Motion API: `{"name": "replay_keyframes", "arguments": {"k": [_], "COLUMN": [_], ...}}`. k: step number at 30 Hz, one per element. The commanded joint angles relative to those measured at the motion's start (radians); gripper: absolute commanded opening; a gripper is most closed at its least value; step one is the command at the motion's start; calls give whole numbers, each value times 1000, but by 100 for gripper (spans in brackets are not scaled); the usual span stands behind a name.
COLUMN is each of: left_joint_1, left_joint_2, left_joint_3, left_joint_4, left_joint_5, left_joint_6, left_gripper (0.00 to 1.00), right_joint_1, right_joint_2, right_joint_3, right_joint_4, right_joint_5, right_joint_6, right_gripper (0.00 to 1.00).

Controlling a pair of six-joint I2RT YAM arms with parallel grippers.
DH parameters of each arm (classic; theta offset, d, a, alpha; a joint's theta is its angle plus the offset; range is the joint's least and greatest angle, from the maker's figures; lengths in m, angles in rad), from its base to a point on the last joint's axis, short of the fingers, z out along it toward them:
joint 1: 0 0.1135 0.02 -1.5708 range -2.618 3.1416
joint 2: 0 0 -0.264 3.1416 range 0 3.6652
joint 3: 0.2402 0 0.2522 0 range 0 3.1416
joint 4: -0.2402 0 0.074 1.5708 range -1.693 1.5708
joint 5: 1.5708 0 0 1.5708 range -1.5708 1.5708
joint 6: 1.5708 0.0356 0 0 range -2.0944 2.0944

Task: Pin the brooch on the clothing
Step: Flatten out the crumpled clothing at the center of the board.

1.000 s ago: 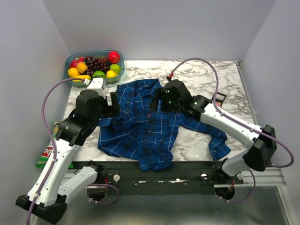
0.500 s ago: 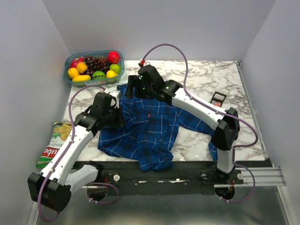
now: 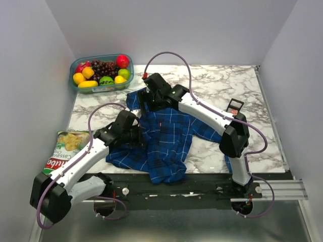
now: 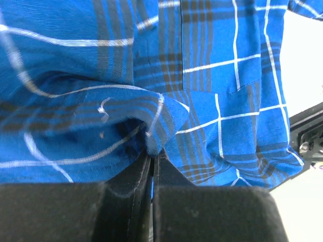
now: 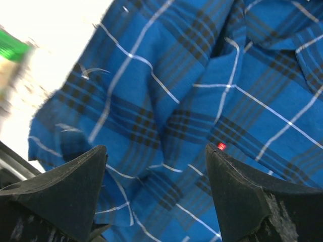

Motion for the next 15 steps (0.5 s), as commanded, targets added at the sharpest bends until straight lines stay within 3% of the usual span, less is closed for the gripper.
{"name": "replay_keyframes", "arguments": {"k": [1, 13, 15], "left_joint_1": [-92, -207, -208], "left_joint_2": [42, 57, 33], "left_joint_3": [-33, -110, -110], "left_joint_4": [150, 262, 267], "left_joint_5": [111, 92, 91], "left_joint_6": [8, -55, -47], "left_gripper": [9, 9, 27], "right_joint_1": [63, 85, 86], "right_joint_2": [21, -61, -79], "right_joint_3": [-34, -127, -127], "right_joint_4": [111, 208, 219], "right_joint_5": [-105, -115, -118], "right_joint_6": [-29, 11, 16], "right_gripper": [87, 87, 87]}}
